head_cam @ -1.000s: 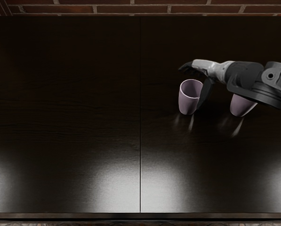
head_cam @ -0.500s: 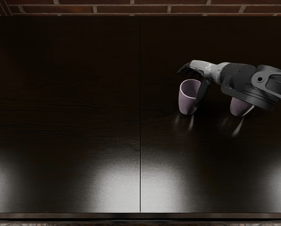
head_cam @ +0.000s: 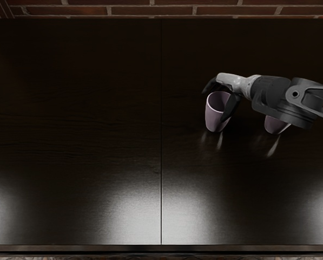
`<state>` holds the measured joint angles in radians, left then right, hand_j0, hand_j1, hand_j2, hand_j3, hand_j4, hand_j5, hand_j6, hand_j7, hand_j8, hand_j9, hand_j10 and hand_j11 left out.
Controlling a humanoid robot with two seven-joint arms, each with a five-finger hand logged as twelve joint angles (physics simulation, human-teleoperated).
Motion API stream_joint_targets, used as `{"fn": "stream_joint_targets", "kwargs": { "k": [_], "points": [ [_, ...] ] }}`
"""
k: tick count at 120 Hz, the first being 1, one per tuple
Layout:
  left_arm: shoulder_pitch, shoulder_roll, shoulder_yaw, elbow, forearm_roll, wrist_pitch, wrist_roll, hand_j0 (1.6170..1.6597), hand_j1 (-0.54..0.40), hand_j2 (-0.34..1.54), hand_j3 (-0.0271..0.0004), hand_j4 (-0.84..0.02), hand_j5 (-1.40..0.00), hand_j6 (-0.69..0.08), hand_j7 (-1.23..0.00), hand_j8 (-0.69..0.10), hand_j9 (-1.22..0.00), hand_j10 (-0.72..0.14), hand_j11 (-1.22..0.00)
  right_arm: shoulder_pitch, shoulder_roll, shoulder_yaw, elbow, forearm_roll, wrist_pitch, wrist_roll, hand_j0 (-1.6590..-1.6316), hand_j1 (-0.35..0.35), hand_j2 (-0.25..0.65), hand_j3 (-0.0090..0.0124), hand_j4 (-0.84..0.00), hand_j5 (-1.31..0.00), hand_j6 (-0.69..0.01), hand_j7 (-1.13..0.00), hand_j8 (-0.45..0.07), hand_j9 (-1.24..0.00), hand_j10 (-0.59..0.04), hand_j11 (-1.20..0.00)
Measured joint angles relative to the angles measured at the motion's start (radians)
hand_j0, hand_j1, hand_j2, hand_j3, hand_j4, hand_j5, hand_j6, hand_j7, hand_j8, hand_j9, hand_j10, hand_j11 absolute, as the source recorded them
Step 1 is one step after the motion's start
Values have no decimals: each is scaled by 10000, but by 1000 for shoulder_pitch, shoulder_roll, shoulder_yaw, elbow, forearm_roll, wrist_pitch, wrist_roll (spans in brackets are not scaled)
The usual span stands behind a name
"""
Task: Pick up cup and place in cup with right hand
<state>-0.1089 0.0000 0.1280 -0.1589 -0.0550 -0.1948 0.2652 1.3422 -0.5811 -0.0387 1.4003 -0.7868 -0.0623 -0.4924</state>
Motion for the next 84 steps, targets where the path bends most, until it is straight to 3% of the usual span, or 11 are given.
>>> {"fn": "stream_joint_targets", "kwargs": {
  "k": [5,13,16,37,54,56,58,60,64,79,84],
  "points": [
    [0,0,0,0,0,0,0,16581,3489,3,-3,-2,-3,-3,-2,-3,-2,-3,-3,0,0,-1,0,1,1,0,-16568,779,-477,-1,-4456,-4239,-3392,-4835,-2316,-4591,-2782,-4747],
    [0,0,0,0,0,0,0,16581,3489,3,-3,-2,-3,-3,-2,-3,-2,-3,-3,0,0,-1,0,1,4,0,-16558,912,-465,-34,-4674,-4341,-3304,-5020,-2349,-4655,-2848,-4823],
    [0,0,0,0,0,0,0,16581,3489,3,-3,-2,-3,-3,-2,-3,-2,-3,-2,0,0,-1,0,1,6,0,-16558,987,-474,-5,-4760,-4405,-3274,-5107,-2336,-4722,-2783,-4902],
    [0,0,0,0,0,0,0,16581,3488,4,-4,-2,-3,-3,-3,-3,-3,-4,-3,-1,0,-1,-2,-2,12,0,-16544,1136,-258,-6,-5270,-4724,-3214,-5591,-2379,-4987,-2763,-5392],
    [0,0,0,0,0,0,0,16581,3488,4,-4,-2,-4,-3,-3,-4,-3,-4,-3,-3,1,0,-4,-1,14,0,-16515,1112,-474,-38,-5467,-4871,-3139,-5806,-2248,-5162,-2634,-5521],
    [0,0,0,0,0,0,0,16581,3488,5,-4,-2,-4,-3,-3,-4,-3,-4,-4,-4,1,0,-5,-2,15,0,-16510,1128,-485,-70,-5540,-4812,-3281,-5823,-2340,-5104,-2699,-5462],
    [0,0,0,0,0,0,0,16581,3488,5,-5,-2,-4,-3,-4,-4,-4,-4,-4,-5,1,0,-5,-3,15,0,-16503,1099,-446,-71,-5621,-4745,-3357,-5838,-2346,-5054,-2799,-5404],
    [0,0,0,0,0,0,0,16581,3488,5,-5,-2,-4,-3,-4,-4,-4,-4,-4,-5,1,1,-5,-3,17,0,-16502,1114,-516,-19,-5632,-4762,-3220,-5852,-2319,-5078,-2759,-5427],
    [0,0,0,0,0,0,0,16581,3488,5,-5,-2,-4,-3,-4,-4,-4,-4,-4,-6,1,2,-5,-4,20,0,-16497,1102,-528,-37,-5717,-4723,-3218,-5877,-2316,-5066,-2703,-5424],
    [0,0,0,0,0,0,0,16581,3488,4,-4,-2,-3,-3,-3,-4,-3,-4,-3,0,-4,12,-7,13,50,0,-16521,1111,97,15,-5557,-4969,-3473,-5932,-2550,-5283,-2994,-5595],
    [0,0,0,0,0,0,0,16581,3489,3,-3,-2,-3,-3,-2,-3,-2,-3,-2,1,-6,19,-7,20,64,0,-16532,1069,469,6,-5365,-5180,-3695,-5943,-2704,-5450,-3228,-5711]
  ]
}}
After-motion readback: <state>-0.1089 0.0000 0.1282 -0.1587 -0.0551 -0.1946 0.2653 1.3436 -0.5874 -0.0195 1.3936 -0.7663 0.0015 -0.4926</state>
